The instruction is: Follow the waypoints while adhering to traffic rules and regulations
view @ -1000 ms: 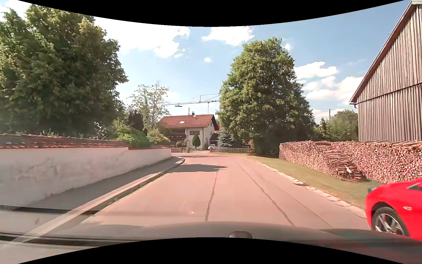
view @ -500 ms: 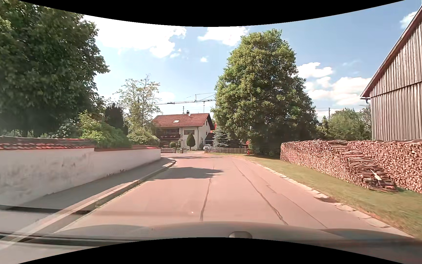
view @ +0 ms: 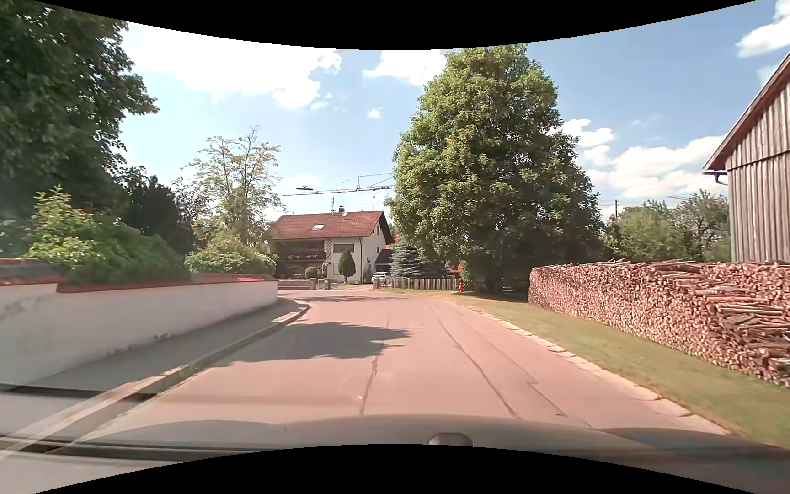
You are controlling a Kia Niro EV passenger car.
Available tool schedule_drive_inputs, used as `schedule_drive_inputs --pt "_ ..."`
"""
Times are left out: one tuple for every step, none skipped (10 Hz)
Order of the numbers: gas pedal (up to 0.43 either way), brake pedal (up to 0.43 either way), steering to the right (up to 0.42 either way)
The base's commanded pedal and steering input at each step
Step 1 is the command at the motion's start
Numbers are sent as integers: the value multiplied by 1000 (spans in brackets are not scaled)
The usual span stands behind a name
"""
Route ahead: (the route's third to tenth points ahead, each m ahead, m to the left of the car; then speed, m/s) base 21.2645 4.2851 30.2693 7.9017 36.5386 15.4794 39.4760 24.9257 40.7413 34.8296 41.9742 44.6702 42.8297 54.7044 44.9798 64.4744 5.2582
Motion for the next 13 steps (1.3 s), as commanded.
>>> schedule_drive_inputs --pt "118 0 32" --pt "118 0 32" --pt "118 0 29" --pt "130 0 25" --pt "130 0 20" --pt "130 0 17" --pt "130 0 13" --pt "130 0 9" --pt "130 0 6" --pt "130 0 1" --pt "130 0 -5" --pt "130 0 -10" --pt "118 0 -13"
